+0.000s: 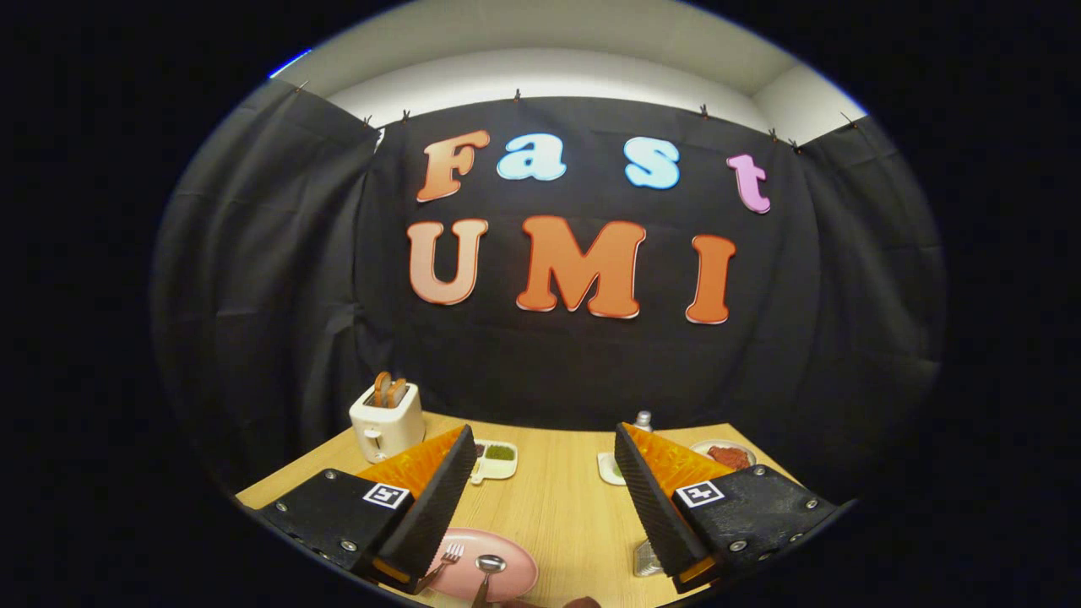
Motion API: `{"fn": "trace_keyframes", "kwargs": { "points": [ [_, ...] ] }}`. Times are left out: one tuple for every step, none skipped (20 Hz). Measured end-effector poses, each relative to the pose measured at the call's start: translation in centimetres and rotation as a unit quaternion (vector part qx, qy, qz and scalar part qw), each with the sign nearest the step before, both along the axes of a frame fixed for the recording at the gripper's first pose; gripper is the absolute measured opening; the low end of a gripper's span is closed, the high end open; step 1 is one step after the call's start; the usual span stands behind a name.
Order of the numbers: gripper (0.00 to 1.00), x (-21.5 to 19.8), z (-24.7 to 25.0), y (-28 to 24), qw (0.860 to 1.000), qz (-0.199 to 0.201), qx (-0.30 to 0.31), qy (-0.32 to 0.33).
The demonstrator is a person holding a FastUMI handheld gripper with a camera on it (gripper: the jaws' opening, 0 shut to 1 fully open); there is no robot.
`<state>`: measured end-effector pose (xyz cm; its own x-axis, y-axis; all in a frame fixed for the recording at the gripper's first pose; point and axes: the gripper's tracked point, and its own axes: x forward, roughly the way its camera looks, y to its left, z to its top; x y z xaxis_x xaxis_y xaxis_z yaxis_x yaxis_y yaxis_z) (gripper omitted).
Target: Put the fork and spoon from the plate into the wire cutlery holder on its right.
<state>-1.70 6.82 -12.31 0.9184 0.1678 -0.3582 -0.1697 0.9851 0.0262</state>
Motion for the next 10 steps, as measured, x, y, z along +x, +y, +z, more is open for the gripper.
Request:
{"fn": "trace_keyframes", "kwargs": {
  "points": [
    [0.98,-0.4,-1.6,0.6,1.000,0.009,-0.001,0.022],
    [0.98,-0.7,-2.9,1.1,0.999,0.016,0.000,0.046],
    [0.98,-1.0,-4.4,1.9,0.997,0.023,0.001,0.068],
    [0.97,-1.4,-5.8,2.3,0.995,0.028,-0.002,0.092],
    [0.97,-2.0,-7.3,2.7,0.993,0.034,-0.005,0.114],
    [0.98,-2.5,-8.6,3.1,0.990,0.040,-0.008,0.137],
    [0.97,-3.1,-9.9,3.4,0.986,0.045,-0.013,0.158],
    [0.97,-3.6,-11.0,3.8,0.982,0.052,-0.014,0.178],
    [0.96,-4.2,-12.3,4.3,0.978,0.059,-0.015,0.202],
    [0.96,-4.6,-13.5,4.7,0.973,0.064,-0.013,0.222]
  ]
}}
